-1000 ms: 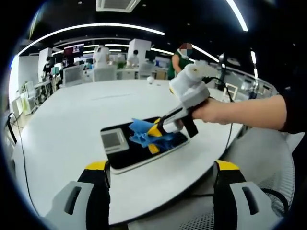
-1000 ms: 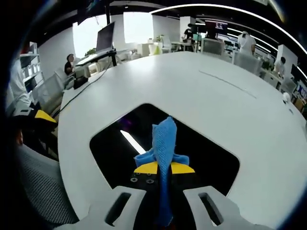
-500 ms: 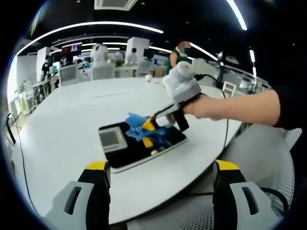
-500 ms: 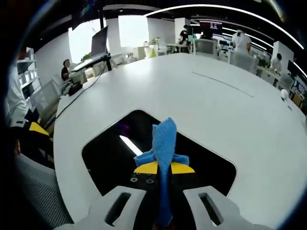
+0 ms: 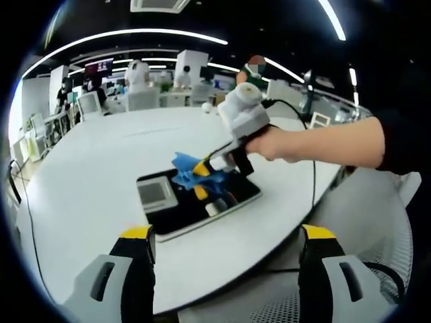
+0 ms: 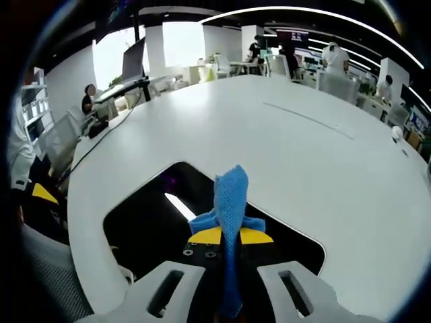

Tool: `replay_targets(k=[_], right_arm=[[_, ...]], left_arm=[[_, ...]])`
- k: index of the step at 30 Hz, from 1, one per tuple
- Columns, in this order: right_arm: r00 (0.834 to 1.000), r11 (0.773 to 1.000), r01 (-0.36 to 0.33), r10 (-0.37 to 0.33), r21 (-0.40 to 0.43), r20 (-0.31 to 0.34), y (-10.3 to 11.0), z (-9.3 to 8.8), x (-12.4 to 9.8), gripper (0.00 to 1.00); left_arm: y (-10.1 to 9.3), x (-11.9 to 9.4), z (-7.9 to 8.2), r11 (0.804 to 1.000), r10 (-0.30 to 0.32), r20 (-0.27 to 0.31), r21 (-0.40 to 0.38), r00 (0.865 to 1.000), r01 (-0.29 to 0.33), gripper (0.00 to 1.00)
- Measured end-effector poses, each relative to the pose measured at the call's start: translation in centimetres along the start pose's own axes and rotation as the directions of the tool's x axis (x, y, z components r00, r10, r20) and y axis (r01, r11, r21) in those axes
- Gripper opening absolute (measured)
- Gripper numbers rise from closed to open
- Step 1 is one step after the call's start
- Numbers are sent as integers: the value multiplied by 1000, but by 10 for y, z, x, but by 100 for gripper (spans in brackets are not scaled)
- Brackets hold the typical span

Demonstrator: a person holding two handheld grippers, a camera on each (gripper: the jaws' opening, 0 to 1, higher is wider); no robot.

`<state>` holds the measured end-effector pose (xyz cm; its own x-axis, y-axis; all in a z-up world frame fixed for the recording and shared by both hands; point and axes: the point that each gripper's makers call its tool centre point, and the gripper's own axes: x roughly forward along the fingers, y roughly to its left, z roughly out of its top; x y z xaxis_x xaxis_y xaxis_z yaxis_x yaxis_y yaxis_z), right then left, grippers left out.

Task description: Wipe the mirror surface with the cleaning cloth until all visible marks leave the cleaned area.

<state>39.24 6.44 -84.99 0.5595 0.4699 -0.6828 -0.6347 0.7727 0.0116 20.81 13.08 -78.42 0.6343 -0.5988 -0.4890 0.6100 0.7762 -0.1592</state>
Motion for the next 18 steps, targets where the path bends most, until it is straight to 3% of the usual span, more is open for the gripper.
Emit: replay_targets(k=[18], right_arm=[[1000, 1000, 16, -16, 15, 4, -10, 9, 10, 2]], left_arm=[[0, -1, -1, 1000, 0, -6, -3, 1000, 0, 88]])
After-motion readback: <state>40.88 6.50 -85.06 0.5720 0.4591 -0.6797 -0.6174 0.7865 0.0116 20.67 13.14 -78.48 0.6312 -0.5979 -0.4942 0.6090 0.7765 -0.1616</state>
